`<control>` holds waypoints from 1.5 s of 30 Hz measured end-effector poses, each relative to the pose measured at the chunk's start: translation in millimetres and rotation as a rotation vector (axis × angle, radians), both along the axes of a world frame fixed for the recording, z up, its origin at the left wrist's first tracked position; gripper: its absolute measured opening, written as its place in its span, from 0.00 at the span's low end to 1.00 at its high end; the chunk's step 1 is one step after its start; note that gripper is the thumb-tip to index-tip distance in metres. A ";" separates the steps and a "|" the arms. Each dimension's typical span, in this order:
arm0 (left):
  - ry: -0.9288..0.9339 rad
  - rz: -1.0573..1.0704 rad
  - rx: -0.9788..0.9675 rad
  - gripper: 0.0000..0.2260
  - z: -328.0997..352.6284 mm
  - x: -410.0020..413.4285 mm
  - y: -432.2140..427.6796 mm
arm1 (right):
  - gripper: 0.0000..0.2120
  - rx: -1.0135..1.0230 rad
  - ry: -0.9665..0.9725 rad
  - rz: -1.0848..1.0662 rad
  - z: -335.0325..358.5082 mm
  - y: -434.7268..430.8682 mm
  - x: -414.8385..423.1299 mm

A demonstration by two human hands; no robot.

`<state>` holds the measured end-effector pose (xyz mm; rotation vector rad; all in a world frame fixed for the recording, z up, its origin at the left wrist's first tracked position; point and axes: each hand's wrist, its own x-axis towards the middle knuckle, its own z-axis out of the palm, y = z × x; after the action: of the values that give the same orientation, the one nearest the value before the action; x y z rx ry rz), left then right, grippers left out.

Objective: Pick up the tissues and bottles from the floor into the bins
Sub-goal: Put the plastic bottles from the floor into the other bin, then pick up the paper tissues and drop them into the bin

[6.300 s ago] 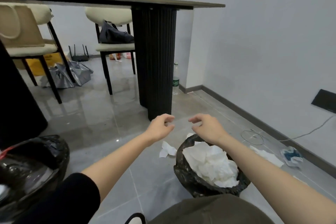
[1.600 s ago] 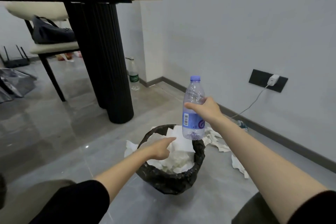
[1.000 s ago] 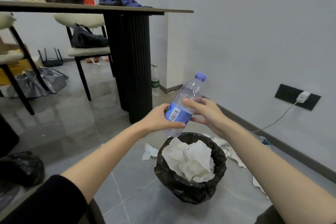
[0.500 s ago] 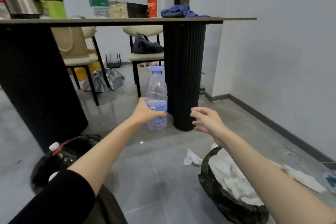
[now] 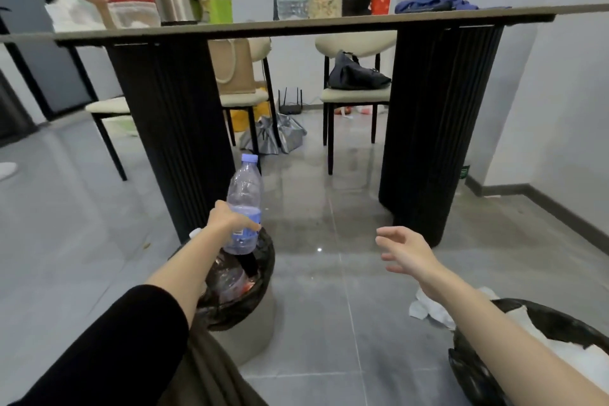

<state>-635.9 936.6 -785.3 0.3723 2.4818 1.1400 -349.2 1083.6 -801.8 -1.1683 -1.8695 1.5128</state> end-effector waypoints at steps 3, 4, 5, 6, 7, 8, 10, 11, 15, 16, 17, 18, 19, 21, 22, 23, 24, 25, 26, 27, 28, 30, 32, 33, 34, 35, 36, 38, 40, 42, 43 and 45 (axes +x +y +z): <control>-0.065 0.001 -0.112 0.46 -15.2 -8.6 -0.3 | 0.11 0.007 -0.034 0.021 -9.8 0.4 -4.3; -0.085 -0.006 -0.155 0.46 -17.8 -8.3 0.8 | 0.11 0.008 -0.048 0.024 -12.9 0.9 -4.4; -0.092 -0.014 -0.208 0.44 -21.4 -8.5 2.5 | 0.11 0.011 -0.062 0.027 -15.7 1.5 -4.3; -0.079 -0.027 -0.269 0.40 -24.9 -10.1 4.7 | 0.11 0.014 -0.071 0.028 -18.7 2.6 -4.3; -0.055 -0.038 -0.319 0.33 -28.7 -10.8 7.4 | 0.11 0.017 -0.081 0.032 -22.1 4.1 -4.6; -0.022 -0.059 -0.366 0.28 -28.8 -8.4 9.5 | 0.11 0.016 -0.084 0.033 -23.8 5.5 -3.8; 0.017 -0.079 -0.410 0.24 -30.2 -4.0 13.5 | 0.11 0.009 -0.091 0.033 -26.5 8.7 -2.5; 0.032 -0.074 -0.419 0.24 -31.4 -2.2 16.9 | 0.11 0.005 -0.095 0.034 -27.8 10.3 -1.8; 0.131 -0.056 -0.402 0.29 -23.1 14.9 35.9 | 0.11 -0.006 -0.104 0.020 -29.3 15.7 5.2; 0.151 -0.076 -0.375 0.28 -19.6 21.9 43.1 | 0.12 -0.007 -0.108 0.010 -29.6 16.9 8.0; 0.168 -0.113 -0.344 0.27 -16.3 29.2 50.8 | 0.12 -0.008 -0.113 0.001 -29.9 18.0 10.8; 0.170 -0.163 -0.314 0.27 -14.4 36.1 57.7 | 0.13 -0.010 -0.114 -0.010 -30.7 19.2 12.9; 0.168 -0.232 -0.290 0.27 -11.9 48.1 67.7 | 0.13 -0.010 -0.115 -0.028 -30.2 21.0 19.2; 0.177 -0.342 -0.262 0.26 -9.8 71.2 84.1 | 0.13 -0.010 -0.116 -0.053 -29.8 23.8 27.5; 0.193 -0.391 -0.254 0.25 -8.1 84.9 91.6 | 0.12 -0.009 -0.126 -0.068 -28.7 24.7 32.6; 0.220 -0.452 -0.239 0.24 -7.9 102.6 103.1 | 0.12 -0.003 -0.140 -0.092 -28.0 27.5 43.6; 0.254 -0.498 -0.225 0.24 -8.2 113.8 109.0 | 0.12 0.006 -0.157 -0.100 -29.6 29.7 47.0; 0.286 -0.565 -0.200 0.25 -9.2 131.7 120.3 | 0.13 0.022 -0.182 -0.126 -30.2 33.4 58.8; 0.311 -0.627 -0.178 0.27 -9.6 148.4 129.2 | 0.13 0.036 -0.205 -0.141 -30.9 36.0 69.1; 0.336 -0.699 -0.152 0.28 -10.1 165.5 137.3 | 0.14 0.052 -0.239 -0.157 -32.2 40.0 80.2; 0.357 -0.770 -0.132 0.28 -10.6 184.0 144.7 | 0.14 0.068 -0.277 -0.175 -33.7 44.6 92.1; 0.409 -0.898 -0.115 0.27 -15.3 221.1 160.5 | 0.14 0.114 -0.371 -0.194 -34.4 52.1 120.1; 0.482 -0.986 -0.121 0.24 -22.4 250.6 170.7 | 0.14 0.180 -0.475 -0.183 -34.7 55.8 145.2; 0.505 -1.034 -0.130 0.23 -27.5 267.7 176.8 | 0.15 0.214 -0.530 -0.181 -35.4 57.0 161.7; 0.512 -1.078 -0.149 0.22 -32.8 280.7 180.4 | 0.15 0.245 -0.582 -0.166 -37.7 58.0 174.8; 0.497 -1.129 -0.171 0.21 -40.1 296.3 185.4 | 0.16 0.264 -0.643 -0.143 -40.3 58.7 189.9; 0.468 -1.165 -0.198 0.20 -47.9 308.2 188.7 | 0.18 0.287 -0.705 -0.095 -44.2 59.5 201.2; 0.432 -1.216 -0.258 0.17 -64.6 327.3 189.6 | 0.22 0.292 -0.837 0.042 -53.8 60.5 217.9; 0.428 -1.263 -0.314 0.16 -82.5 337.1 189.2 | 0.25 0.279 -0.994 0.174 -60.3 60.4 225.1; 0.412 -1.290 -0.341 0.15 -100.9 345.3 191.8 | 0.27 0.274 -1.124 0.240 -64.2 62.4 230.6; 0.396 -1.286 -0.343 0.15 -108.5 347.8 192.6 | 0.27 0.258 -1.159 0.245 -65.1 63.2 231.9; 0.372 -1.253 -0.327 0.15 -119.5 351.1 193.6 | 0.28 0.219 -1.186 0.231 -69.1 65.1 234.4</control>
<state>-284.7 1130.2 -904.9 1.7868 1.9258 0.1351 -114.9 1148.7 -870.9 -2.0197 -2.8606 0.6115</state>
